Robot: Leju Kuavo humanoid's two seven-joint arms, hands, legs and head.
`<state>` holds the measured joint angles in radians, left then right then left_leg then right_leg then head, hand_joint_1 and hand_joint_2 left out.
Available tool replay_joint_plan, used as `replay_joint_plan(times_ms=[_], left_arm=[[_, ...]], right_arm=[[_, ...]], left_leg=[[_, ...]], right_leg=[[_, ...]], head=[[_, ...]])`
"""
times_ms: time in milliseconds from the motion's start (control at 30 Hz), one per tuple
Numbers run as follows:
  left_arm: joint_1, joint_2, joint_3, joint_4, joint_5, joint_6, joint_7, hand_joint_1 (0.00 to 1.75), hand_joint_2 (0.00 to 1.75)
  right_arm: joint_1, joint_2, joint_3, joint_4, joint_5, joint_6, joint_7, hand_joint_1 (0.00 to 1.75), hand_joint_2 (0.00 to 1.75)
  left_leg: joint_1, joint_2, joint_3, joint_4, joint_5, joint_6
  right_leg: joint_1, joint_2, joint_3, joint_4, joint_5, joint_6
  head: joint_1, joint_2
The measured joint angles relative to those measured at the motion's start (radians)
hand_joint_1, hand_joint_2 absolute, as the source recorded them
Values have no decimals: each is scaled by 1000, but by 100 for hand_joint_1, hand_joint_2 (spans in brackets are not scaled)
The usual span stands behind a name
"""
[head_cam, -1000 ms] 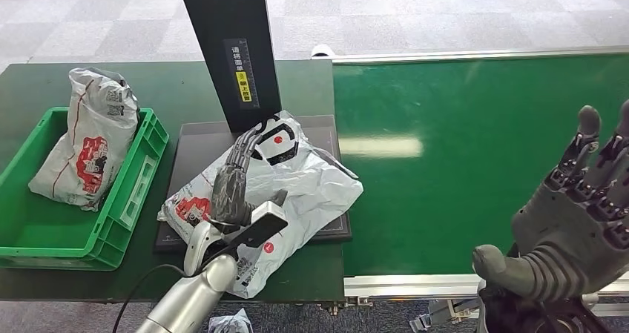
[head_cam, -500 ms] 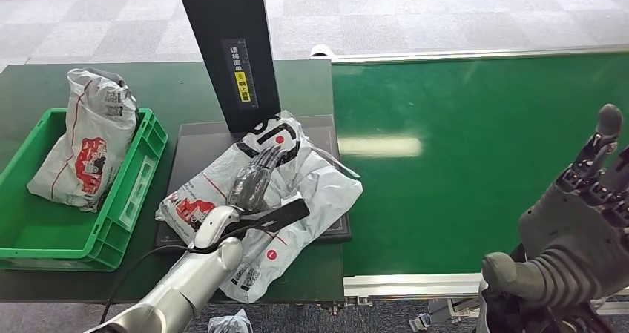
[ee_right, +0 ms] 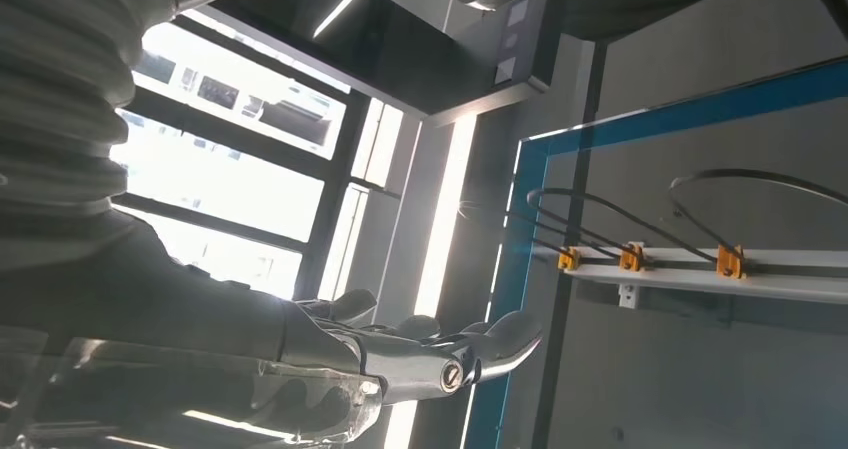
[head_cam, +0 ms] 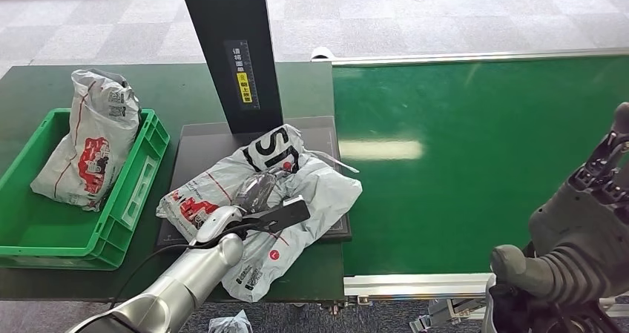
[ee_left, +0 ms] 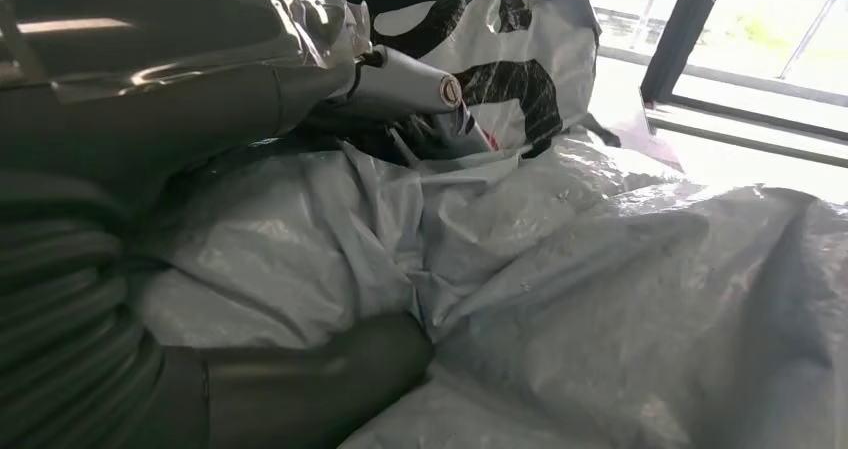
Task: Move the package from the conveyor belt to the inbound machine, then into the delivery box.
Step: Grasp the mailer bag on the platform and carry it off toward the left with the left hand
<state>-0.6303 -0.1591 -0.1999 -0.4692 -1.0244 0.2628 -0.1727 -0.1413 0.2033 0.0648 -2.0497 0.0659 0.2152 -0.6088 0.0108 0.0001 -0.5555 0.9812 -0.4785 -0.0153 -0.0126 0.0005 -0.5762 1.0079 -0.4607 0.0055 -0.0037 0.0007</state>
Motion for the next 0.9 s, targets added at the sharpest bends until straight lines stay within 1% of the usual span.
replay_joint_plan(times_ms=[167,233,267,333,400,433,500,600,667,733,833,900], left_arm=[[6,-1,28,2,54,61,-60,175,175],[13,-2,46,-6,107,72,-112,175,175],[20,-4,58,-16,150,64,-146,175,175],[40,-10,90,-53,284,5,-225,175,175],[69,-19,128,-123,469,-92,-295,175,175],[84,-22,145,-168,560,-134,-317,175,175],[119,-25,165,-284,714,-182,-326,175,175],[160,-22,170,-459,831,-200,-305,175,175],[182,-18,170,-545,867,-182,-325,175,175],[208,-13,170,-635,913,-138,-359,175,175],[236,11,173,-785,928,-8,-403,175,175],[234,43,191,-874,914,89,-408,175,175]], right_arm=[[3,0,-4,0,4,-12,-5,0,175],[5,0,-4,0,4,-17,-8,0,175],[6,-1,-5,0,5,-19,-9,0,175],[8,-1,-5,1,4,-25,-10,0,175],[8,-2,-5,3,4,-32,-10,0,175],[8,-2,-6,6,3,-36,-10,0,175],[8,-2,-6,13,1,-46,-13,0,175],[8,-4,-7,26,-2,-55,-20,0,175],[9,-4,-7,32,-2,-61,-21,0,175],[14,-6,-8,36,-3,-71,-24,0,175],[31,-10,-8,40,0,-105,-34,0,175],[49,-12,-9,41,2,-130,-39,0,175]], left_leg=[[0,0,0,0,0,0],[0,0,0,0,0,0],[0,0,0,0,0,0],[0,0,-2,0,0,0],[0,0,-3,0,0,0],[0,0,-3,0,0,0],[0,1,-4,0,0,0],[0,0,-5,0,0,0],[0,0,-5,0,0,0],[0,1,-5,0,0,0],[0,1,-6,0,0,0],[1,1,-6,0,0,0]], right_leg=[[0,0,0,0,0,0],[0,0,-1,0,0,0],[0,0,-2,0,0,0],[0,0,-3,0,0,0],[0,0,-4,0,0,0],[0,0,-4,0,0,0],[0,1,-5,0,0,0],[0,0,-5,0,0,0],[0,0,-5,0,0,0],[0,1,-6,0,0,0],[1,1,-6,0,0,0],[1,0,-7,0,0,0]], head=[[0,0],[0,0],[0,0],[0,0],[0,0],[0,0],[0,0],[0,0],[0,0],[0,0],[0,0],[0,0]])
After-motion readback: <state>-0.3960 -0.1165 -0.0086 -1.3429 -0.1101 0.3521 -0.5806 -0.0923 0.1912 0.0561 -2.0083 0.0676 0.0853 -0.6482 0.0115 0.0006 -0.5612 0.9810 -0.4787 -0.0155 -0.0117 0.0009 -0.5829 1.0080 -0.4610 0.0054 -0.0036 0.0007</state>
